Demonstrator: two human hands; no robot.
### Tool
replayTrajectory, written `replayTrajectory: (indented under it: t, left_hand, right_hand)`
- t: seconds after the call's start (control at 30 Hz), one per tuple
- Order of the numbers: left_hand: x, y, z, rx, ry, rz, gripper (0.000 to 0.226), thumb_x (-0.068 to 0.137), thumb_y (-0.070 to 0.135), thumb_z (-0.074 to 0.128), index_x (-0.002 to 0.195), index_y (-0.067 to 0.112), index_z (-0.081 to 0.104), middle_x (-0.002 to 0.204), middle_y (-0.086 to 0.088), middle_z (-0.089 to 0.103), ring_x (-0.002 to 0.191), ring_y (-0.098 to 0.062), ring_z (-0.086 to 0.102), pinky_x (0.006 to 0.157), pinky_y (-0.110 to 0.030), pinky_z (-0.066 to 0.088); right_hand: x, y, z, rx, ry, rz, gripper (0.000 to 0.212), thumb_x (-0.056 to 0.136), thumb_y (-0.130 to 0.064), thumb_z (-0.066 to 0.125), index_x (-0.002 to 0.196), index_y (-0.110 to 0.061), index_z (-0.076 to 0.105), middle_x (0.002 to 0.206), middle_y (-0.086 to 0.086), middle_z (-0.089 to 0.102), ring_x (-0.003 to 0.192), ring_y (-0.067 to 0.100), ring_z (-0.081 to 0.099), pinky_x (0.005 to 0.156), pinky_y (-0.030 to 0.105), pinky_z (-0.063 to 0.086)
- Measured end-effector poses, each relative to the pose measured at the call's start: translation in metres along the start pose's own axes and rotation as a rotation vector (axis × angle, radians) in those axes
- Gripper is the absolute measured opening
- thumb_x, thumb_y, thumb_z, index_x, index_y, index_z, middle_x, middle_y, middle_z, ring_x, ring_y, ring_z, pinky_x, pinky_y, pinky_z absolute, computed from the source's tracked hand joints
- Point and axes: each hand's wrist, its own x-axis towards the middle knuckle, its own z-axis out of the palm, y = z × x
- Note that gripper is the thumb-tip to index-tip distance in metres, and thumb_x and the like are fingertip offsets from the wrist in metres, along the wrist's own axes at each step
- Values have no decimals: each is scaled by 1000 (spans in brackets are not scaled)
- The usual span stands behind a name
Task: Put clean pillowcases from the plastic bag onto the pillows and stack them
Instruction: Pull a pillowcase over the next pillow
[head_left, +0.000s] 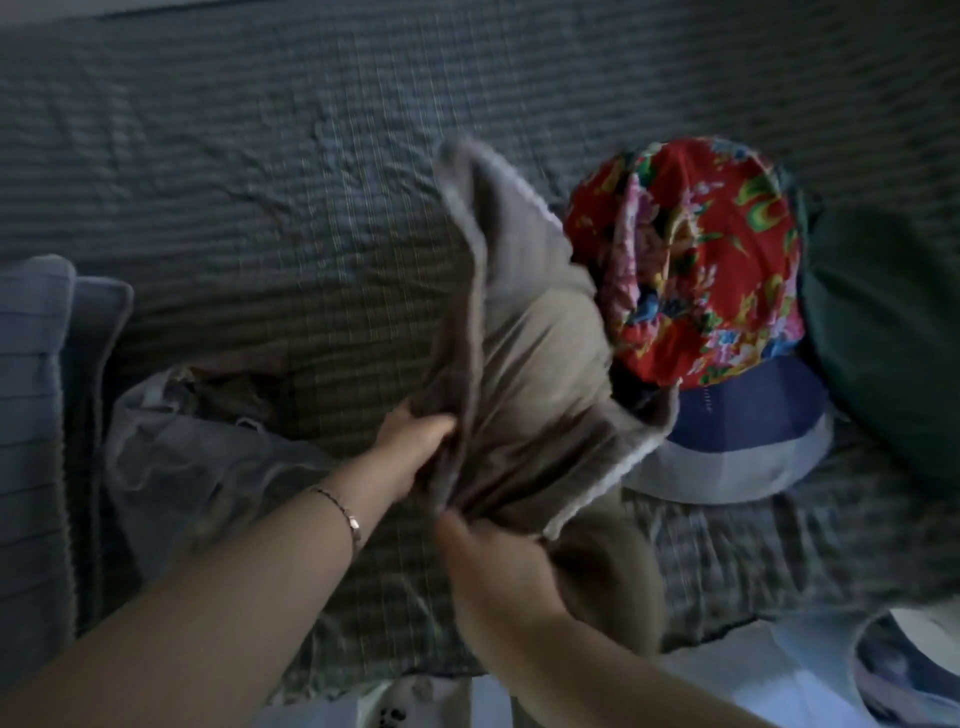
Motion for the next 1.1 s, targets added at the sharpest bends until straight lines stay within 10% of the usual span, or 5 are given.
replayTrajectory:
  t: [0.13,0.43,0.67,0.97,1.1]
  left_hand:
    - [30,-56,-51,337,172,-198,31,91,8,50,118,-6,56,111,-22,60,100,-38,60,83,-39,52]
    - [72,-20,-23,797,175,506,29,89,25,56,117,17,56,118,-7,54,109,-28,54,88,-37,47]
    - [130,-29,-14,979,161,597,13,91,20,53,90,8,58,104,-9,52,104,-28,48,75,-32,37]
    - [73,-49,-28,791,-150,578,12,93,32,51,87,21,51,78,1,59,76,-18,58,63,-27,36]
    - [93,-49,-40,822,-253,488,9,93,32,51,92,24,55,94,1,61,91,-18,59,75,-31,46]
  right_hand:
    - [15,-5,45,45,-402,-169,28,95,-16,38,110,-8,61,108,18,64,102,40,59,71,40,46]
    - [115,101,-16,81,274,139,24,90,-16,50,108,-8,64,111,11,58,107,30,51,82,34,41]
    - [203,126,12,-203,-126,75,38,86,-40,60,115,-17,56,120,4,46,118,24,40,92,36,38]
    - [153,154,33,-118,121,-199,11,71,-25,60,74,-17,66,60,1,63,52,23,62,52,24,47]
    - [116,177,44,-101,110,-100,29,79,-36,47,75,-13,65,66,0,64,60,21,64,68,24,37]
